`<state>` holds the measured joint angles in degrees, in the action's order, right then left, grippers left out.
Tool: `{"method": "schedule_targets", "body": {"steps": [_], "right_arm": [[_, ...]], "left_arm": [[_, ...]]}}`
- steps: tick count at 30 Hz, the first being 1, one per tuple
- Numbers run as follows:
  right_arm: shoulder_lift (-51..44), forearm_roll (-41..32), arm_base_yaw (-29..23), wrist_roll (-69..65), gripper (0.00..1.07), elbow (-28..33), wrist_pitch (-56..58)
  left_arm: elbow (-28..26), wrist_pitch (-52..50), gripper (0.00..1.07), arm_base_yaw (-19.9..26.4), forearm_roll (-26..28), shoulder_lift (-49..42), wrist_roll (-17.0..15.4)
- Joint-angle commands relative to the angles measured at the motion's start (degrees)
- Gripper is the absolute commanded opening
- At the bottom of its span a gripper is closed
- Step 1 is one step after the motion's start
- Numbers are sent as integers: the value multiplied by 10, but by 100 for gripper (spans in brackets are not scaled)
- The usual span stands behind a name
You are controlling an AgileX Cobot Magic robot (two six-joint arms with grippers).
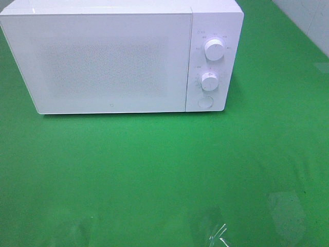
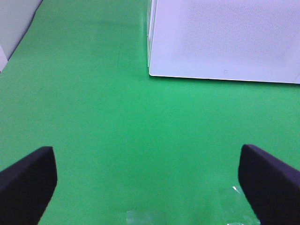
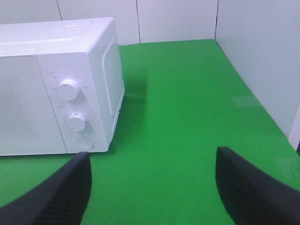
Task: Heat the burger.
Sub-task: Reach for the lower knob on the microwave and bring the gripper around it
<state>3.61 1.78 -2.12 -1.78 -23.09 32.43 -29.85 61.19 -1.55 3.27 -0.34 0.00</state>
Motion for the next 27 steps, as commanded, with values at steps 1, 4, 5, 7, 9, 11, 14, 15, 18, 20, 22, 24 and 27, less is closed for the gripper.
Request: {"method": "schedule_targets", "body": {"steps": [1,4,5,7,9,11,14,15,18,20,22,24,27], "right_arm": [[23,2,1,-6,74,12,-42],[39,2,1,-6,74,18,-57],[57,2,1,-6,74,22,-69],[73,2,1,-6,74,24,-80],[88,2,1,-6,74,28,-95],[97,2,1,-6,74,29,-99],[131,2,1,-6,74,29,-126],[131,2,1,-6,74,29,-126],[171,2,1,-6,74,29,-162],[196,2,1,-6,74,29,-182],[221,2,1,-6,74,29,-199],[244,2,1,-7,74,29,-216],[278,2,1,-11,74,29,-238]], "left_arm": [[2,1,98,1,-1,-12,0],[2,1,98,1,-1,-12,0],[2,1,98,1,-1,-12,0],[2,1,98,1,-1,-12,0],[2,1,98,1,-1,-12,0],[2,1,98,1,-1,-12,0],[2,1,98,1,-1,-12,0],[2,1,98,1,-1,-12,0],[2,1,98,1,-1,-12,0],[2,1,98,1,-1,-12,0],[2,1,98,1,-1,-12,0],[2,1,98,1,-1,-12,0],[2,1,98,1,-1,-12,0]]}}
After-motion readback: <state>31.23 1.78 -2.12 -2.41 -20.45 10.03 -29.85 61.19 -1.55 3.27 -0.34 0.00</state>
